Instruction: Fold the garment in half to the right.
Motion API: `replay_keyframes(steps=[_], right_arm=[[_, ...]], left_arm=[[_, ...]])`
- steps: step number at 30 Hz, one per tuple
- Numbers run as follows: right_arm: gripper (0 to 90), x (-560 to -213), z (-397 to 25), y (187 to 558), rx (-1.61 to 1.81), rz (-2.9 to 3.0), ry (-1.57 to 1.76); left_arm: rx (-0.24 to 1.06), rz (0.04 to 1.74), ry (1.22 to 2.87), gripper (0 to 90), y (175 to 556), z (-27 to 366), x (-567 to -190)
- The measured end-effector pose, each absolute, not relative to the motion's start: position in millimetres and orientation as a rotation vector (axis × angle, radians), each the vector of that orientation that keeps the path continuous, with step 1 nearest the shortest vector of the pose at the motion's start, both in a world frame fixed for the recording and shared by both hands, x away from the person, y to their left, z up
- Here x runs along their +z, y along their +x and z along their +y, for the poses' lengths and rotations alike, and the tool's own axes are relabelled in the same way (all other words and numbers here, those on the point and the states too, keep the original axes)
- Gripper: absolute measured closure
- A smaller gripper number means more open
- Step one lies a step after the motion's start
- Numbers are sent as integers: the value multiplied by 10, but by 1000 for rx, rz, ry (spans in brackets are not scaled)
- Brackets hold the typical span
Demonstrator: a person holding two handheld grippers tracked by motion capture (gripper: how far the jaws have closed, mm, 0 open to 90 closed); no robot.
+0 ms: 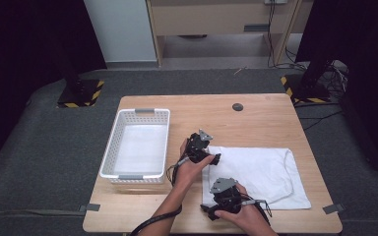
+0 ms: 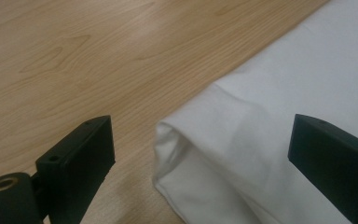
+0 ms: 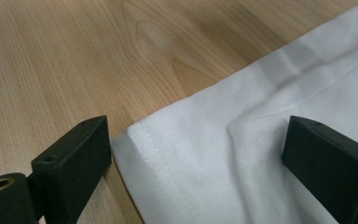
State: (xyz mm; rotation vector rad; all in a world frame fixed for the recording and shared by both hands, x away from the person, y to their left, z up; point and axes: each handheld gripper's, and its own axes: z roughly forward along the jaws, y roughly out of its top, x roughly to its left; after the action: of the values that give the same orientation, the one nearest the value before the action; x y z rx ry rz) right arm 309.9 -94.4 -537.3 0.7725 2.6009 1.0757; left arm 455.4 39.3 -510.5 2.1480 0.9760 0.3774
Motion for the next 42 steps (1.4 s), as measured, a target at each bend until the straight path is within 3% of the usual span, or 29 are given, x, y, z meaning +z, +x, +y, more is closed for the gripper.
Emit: replay_keyframes(steps=[6, 11, 30, 36, 42], right_arm=[[102, -5371, -951, 3099, 1077, 2590, 777], [181, -5357, -992, 3113, 1084, 2579, 784], [221, -5355, -1015, 3114, 1093, 2566, 791], [272, -5342, -1025, 3124, 1084, 2562, 805], [400, -5320, -1052, 3158, 1072, 2546, 831]], left_arm=[[399, 983, 2151, 104, 4610, 428, -5162], [400, 988, 2159, 142, 4670, 428, -5214], [359, 958, 2185, 246, 4798, 429, -5313], [336, 916, 2171, 382, 4747, 432, -5311], [314, 900, 2140, 550, 4684, 429, -5325]])
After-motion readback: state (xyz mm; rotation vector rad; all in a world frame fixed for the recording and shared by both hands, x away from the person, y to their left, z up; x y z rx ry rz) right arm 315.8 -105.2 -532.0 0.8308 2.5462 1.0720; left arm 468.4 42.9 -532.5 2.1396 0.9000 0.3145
